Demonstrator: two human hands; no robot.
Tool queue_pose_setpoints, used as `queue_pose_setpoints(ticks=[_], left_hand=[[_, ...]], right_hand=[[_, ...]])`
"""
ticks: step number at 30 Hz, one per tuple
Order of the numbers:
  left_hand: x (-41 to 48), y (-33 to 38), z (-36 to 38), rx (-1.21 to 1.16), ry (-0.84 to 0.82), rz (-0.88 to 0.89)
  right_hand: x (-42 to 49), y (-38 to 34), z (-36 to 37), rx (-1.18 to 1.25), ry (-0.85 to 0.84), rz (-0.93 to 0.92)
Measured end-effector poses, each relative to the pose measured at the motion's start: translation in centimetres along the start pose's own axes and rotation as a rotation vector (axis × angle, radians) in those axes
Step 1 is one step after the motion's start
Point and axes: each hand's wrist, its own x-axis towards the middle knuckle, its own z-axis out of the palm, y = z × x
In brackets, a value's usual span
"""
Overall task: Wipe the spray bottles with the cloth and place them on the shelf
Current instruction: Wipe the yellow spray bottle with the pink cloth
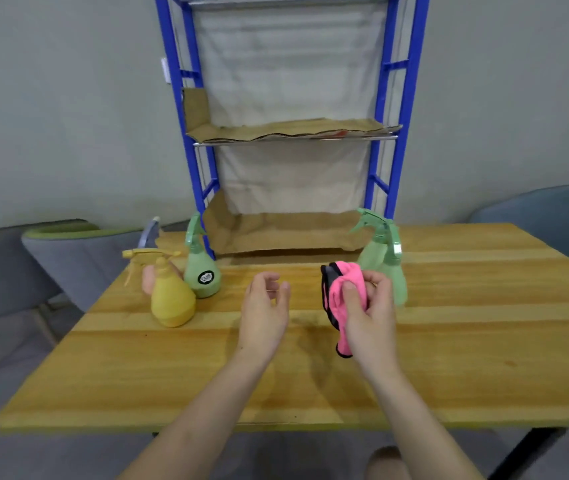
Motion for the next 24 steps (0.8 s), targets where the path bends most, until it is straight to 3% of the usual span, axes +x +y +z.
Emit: queue_pose_setpoints(ticks=[8,16,24], left_hand=[[0.8,-3.9,-11.9,-0.035,0.218,-0.030],[4.0,-5.0,-19.6,0.035,0.482,-0.069],[7.7,-5.3,-21.2,0.046,0.372,-0.206]], right_hand=[[-1.9,-1.4,10.4,0.030,-0.189,0.000],[-2.4,-3.3,14.7,0.077,-0.292,-0.053],[-2.3,-4.5,15.0,0.047,-0.279,-0.054]])
